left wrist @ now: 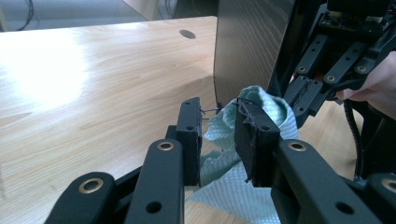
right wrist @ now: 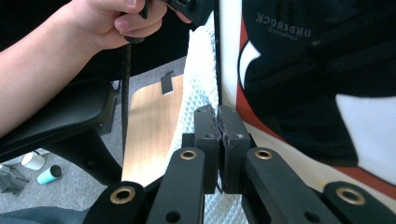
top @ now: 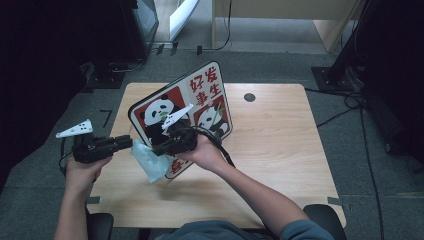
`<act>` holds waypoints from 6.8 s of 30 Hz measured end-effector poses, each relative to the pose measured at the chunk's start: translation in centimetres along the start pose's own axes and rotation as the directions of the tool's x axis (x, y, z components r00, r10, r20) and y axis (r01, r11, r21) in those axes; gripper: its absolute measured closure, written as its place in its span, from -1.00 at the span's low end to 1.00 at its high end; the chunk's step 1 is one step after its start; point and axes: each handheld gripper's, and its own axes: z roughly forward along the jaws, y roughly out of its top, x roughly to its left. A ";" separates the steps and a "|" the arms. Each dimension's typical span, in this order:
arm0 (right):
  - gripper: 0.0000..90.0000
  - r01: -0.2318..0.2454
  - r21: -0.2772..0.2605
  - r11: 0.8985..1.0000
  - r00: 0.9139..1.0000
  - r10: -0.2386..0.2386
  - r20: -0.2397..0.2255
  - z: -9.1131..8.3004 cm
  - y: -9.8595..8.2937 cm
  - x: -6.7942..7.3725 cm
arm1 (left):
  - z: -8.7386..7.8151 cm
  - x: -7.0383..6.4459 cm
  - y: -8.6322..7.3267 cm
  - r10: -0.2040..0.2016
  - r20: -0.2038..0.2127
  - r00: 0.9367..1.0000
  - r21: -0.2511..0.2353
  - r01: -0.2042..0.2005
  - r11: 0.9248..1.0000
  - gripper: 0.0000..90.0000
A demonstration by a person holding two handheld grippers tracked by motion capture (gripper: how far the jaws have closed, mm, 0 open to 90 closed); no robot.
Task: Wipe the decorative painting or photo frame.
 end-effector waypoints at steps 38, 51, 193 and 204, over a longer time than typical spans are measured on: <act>0.97 0.062 -0.031 0.998 0.997 -0.060 0.047 -3.5 7.4 1.4 | -0.1 -1.1 -0.2 0.035 0.018 0.999 0.010 -0.035 0.999 0.56; 0.97 0.080 -0.053 0.995 0.995 -0.077 0.056 -4.9 9.6 1.8 | 0.2 -1.7 0.1 0.056 0.029 0.998 0.004 -0.056 0.998 0.55; 0.95 -0.044 -0.095 0.995 0.944 0.072 0.321 -14.2 11.8 -7.1 | 4.1 -3.7 1.1 0.085 0.031 0.996 0.031 -0.086 0.996 0.75; 0.95 -0.052 -0.121 0.991 0.929 0.092 0.360 -15.8 11.1 -8.2 | 4.0 -3.7 1.1 0.084 0.031 0.996 0.030 -0.085 0.996 0.75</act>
